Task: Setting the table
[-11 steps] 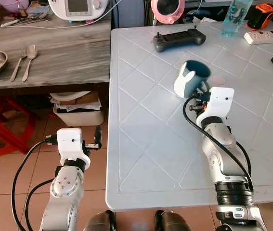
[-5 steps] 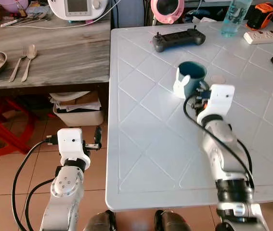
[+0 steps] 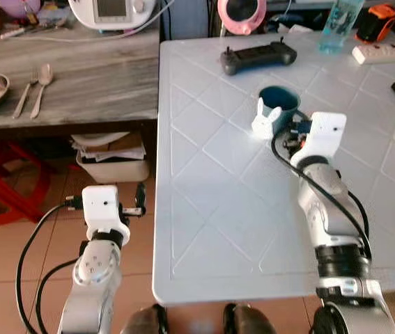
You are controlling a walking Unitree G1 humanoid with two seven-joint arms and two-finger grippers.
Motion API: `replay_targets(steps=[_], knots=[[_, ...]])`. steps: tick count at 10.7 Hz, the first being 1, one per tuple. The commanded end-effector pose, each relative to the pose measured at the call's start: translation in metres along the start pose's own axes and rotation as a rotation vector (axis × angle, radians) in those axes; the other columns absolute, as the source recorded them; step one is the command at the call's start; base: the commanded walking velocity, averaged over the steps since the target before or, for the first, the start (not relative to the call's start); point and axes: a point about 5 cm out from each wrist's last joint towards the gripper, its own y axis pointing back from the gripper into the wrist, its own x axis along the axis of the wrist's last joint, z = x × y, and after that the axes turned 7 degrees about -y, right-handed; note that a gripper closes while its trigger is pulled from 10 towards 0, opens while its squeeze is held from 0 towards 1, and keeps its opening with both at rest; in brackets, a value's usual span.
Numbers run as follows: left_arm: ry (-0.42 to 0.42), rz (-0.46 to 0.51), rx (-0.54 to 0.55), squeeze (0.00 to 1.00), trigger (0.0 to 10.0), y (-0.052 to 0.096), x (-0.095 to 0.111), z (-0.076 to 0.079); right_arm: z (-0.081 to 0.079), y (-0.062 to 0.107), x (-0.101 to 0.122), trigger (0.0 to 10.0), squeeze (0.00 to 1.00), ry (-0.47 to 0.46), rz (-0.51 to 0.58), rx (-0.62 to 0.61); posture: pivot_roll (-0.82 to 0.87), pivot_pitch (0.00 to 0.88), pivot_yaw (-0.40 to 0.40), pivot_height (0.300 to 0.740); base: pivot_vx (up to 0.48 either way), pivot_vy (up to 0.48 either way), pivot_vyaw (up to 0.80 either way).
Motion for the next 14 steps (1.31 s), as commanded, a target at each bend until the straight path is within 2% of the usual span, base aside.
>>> replay_targets(steps=[1,6,10,11,12,13,14], knots=[[-0.009,-0.022,0.014,0.00,10.0,0.001,-0.004,-0.003,-0.011,-0.001,0.000,10.0,0.00,-0.035,-0.010,0.070,-0.02,0.182,0.042,0.740,0.000,0.000,0.00],[-0.011,-0.020,0.010,0.00,10.0,-0.002,-0.004,-0.003,-0.033,0.002,-0.004,10.0,0.00,-0.096,-0.049,0.265,-0.02,0.177,0.045,0.740,0.000,0.000,0.00],[-0.011,-0.020,0.008,0.00,10.0,-0.002,-0.003,-0.003,-0.040,-0.002,0.000,10.0,0.00,-0.092,-0.044,0.293,-0.02,0.178,0.047,0.740,0.000,0.000,0.00],[-0.011,-0.020,0.007,0.00,10.0,-0.002,-0.003,-0.002,-0.041,-0.003,0.001,10.0,0.93,-0.088,-0.042,0.298,-0.02,0.178,0.048,0.740,0.000,0.000,0.00],[-0.010,-0.019,0.006,0.00,10.0,-0.002,-0.003,-0.002,-0.042,-0.005,0.003,10.0,1.00,-0.085,-0.039,0.304,-0.02,0.178,0.047,0.740,0.000,0.000,0.00],[-0.010,-0.019,0.007,0.00,10.0,-0.002,-0.003,-0.002,-0.042,-0.005,0.002,10.0,0.88,-0.081,-0.044,0.303,-0.02,0.179,0.047,0.740,0.000,0.000,0.00],[-0.009,-0.020,0.006,0.00,10.0,-0.002,-0.003,-0.002,-0.040,-0.006,0.001,10.0,0.00,-0.072,-0.048,0.298,-0.02,0.182,0.048,0.740,0.000,0.000,0.00]])
